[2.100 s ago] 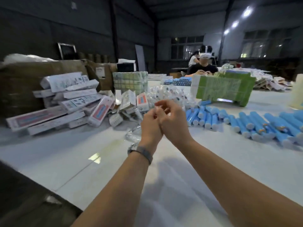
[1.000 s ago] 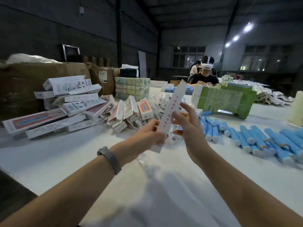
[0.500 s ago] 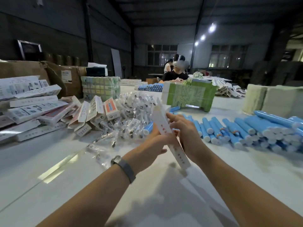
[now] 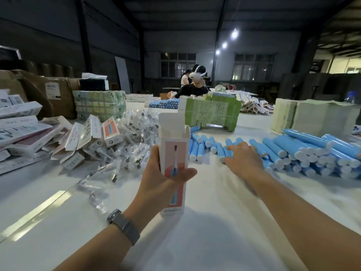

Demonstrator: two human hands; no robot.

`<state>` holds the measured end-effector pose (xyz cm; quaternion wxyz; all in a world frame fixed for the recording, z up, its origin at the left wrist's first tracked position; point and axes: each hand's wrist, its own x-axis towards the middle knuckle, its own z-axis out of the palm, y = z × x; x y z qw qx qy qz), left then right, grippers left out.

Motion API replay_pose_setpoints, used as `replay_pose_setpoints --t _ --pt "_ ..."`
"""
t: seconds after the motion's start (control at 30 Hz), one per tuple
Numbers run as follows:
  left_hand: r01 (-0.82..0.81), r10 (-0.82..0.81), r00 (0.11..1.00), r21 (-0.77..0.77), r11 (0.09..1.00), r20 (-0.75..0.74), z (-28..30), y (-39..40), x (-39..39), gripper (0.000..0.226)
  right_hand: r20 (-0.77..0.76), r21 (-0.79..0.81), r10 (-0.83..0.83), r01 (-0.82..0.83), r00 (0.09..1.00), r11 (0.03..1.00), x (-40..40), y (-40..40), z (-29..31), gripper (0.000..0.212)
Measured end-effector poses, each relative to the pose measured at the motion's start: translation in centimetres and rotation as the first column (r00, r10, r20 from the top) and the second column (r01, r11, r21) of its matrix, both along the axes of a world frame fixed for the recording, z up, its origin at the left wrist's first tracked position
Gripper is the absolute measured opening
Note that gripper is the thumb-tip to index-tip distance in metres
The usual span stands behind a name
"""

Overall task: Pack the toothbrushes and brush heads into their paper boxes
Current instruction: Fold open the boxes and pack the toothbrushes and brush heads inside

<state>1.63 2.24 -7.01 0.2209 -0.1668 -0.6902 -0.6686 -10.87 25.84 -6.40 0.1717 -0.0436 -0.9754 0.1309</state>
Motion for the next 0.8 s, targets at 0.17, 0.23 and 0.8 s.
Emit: replay_pose_setpoints --t 0.17,0.23,0.8 --pt "0.038 -0.037 0.999 0.045 0.998 -0.026 0.2 0.5 0.3 0.045 0.019 0.225 -0.129 0.121 0.991 0.967 -0.7 2.4 -0.2 0.034" --pt "0.039 -0.038 0.999 0.035 0.999 -0.030 0.0 0.5 0.2 0.044 0.050 0.196 -0.166 0.154 0.985 0.969 -0.5 3.2 0.2 0.029" --pt "0.099 -0.099 0.995 0.024 0.995 0.002 -0.3 -0.3 0.1 0.037 -0.519 -0.765 0.082 -0.506 0.851 0.399 4.8 -1.6 8.0 0.049"
